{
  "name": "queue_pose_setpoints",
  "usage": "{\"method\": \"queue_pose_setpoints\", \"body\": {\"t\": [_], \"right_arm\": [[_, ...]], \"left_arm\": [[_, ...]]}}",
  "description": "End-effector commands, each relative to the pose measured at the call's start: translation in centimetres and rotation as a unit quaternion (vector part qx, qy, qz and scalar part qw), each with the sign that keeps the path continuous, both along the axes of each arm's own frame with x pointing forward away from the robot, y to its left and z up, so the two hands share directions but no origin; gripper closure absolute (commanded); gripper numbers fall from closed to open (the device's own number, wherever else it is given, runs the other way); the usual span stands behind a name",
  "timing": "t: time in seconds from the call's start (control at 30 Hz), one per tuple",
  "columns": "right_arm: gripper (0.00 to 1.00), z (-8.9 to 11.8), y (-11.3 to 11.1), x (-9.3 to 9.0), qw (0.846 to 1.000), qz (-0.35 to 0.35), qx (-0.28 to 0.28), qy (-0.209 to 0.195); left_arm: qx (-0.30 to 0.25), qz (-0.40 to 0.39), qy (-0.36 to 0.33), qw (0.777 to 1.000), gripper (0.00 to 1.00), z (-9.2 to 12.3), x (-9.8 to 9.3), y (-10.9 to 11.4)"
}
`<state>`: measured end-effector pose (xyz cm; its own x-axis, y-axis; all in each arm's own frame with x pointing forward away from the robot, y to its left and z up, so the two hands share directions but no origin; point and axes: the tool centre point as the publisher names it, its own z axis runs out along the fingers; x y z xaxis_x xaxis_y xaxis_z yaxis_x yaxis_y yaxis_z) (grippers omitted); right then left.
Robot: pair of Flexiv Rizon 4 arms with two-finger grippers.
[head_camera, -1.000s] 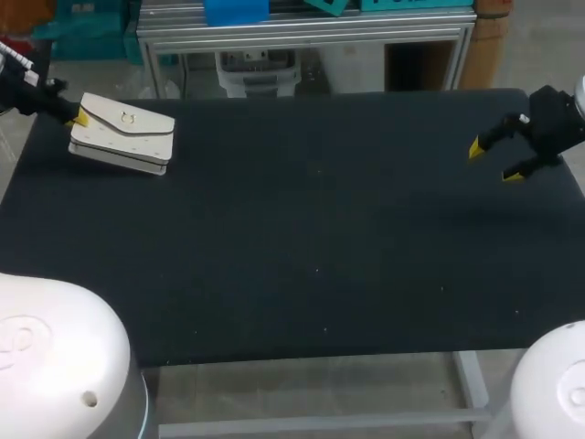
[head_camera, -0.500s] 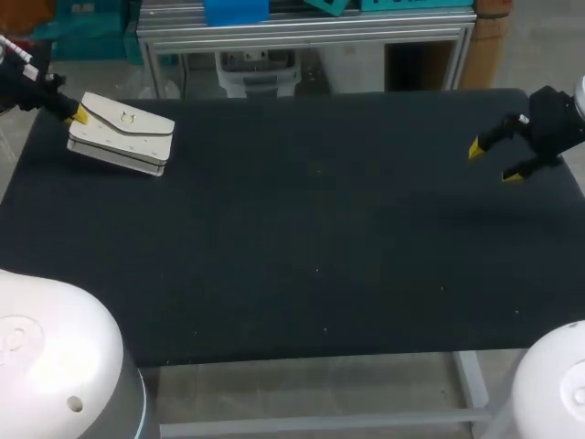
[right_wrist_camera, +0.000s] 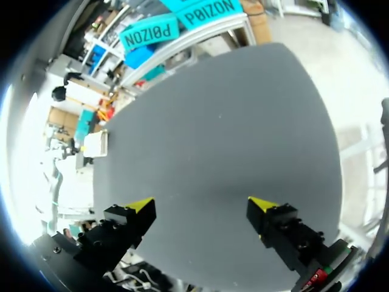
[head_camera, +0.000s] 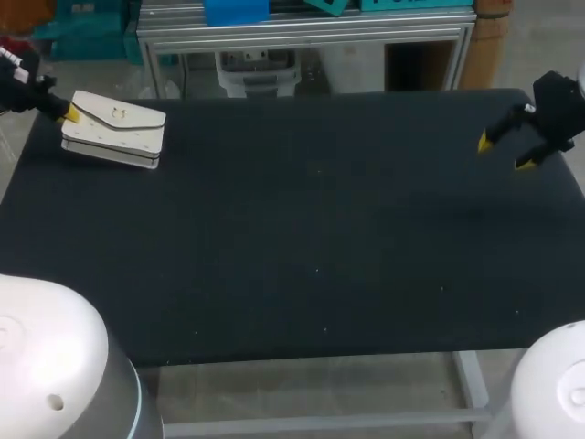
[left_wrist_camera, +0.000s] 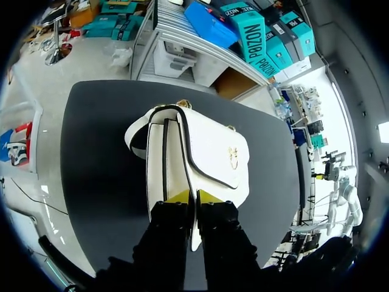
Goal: Pick up the bag, open it, inspect its contents, close it, and place it on the opposite side
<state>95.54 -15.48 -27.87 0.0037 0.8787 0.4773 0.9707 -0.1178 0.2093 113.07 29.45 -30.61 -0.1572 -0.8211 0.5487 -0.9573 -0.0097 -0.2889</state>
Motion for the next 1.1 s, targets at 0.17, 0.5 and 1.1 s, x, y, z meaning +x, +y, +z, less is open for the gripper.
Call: {"method": "queue_pose_setpoints", "body": {"t": [0.17, 0.5, 1.1], "right_arm": [[0.0, 0.8, -0.1, 0.1, 1.0, 0.0, -0.01, 0.004], [0.0, 1.1, -0.1, -0.2, 1.0, 0.0, -0.015, 0.004], [0.0, 2.1, 0.0, -1.1, 0.999, 0.008, -0.049, -0.001]], "left_arm": [[-0.001, -0.001, 0.008, 1.0, 1.0, -0.5, 1.1, 1.2], [-0.004, 0.012, 0.011, 1.0, 0.0, -0.7, 0.4, 3.0], [0.109, 0.033, -0.067, 0.991, 0.0, 4.4, -4.6, 2.4]]}}
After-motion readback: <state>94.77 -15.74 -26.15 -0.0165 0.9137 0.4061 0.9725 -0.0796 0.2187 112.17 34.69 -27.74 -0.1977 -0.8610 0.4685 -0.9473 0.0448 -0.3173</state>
